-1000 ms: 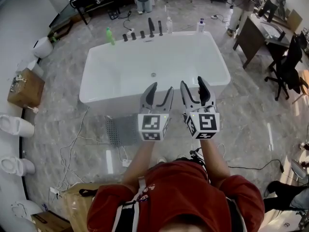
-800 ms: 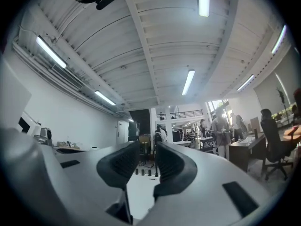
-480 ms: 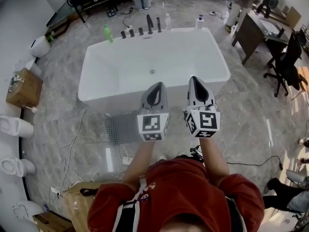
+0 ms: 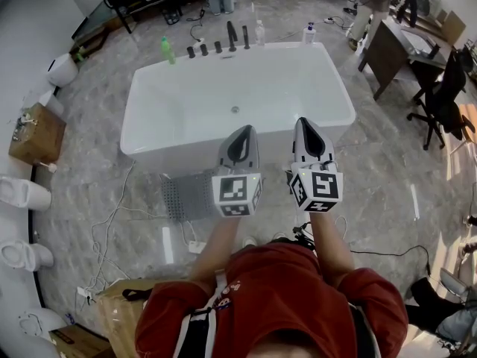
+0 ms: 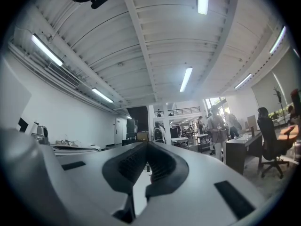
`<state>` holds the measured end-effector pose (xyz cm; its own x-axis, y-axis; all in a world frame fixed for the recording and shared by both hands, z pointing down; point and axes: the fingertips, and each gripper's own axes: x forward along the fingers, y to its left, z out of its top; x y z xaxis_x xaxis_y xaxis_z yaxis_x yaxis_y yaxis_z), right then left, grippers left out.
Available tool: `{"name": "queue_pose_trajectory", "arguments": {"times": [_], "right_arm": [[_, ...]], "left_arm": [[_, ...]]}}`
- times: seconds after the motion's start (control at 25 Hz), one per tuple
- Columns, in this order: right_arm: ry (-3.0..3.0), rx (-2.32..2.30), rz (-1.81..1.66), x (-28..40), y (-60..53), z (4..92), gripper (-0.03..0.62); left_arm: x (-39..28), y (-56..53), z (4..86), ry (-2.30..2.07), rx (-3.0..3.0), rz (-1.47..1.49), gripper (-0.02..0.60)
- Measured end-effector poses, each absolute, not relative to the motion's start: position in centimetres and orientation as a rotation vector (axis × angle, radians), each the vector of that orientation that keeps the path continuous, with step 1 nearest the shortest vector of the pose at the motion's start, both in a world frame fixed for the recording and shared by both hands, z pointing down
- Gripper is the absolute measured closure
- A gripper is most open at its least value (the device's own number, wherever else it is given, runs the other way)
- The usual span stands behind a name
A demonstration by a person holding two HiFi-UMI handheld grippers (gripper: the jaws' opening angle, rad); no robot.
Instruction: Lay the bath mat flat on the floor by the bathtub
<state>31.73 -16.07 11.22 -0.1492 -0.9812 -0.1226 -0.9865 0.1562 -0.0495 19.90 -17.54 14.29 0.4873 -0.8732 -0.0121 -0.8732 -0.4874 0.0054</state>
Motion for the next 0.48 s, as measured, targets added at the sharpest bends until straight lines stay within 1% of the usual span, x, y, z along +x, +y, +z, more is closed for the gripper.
{"name": "queue_pose_trajectory", "arguments": {"times": [0.48], "right_arm": [[2.301,-1.961,0.068,31.8,-15.8,11.1,0.582]], "left_arm": [[19.7,-16.9,13.1,1.585,-2.688,0.034,0.568]]}}
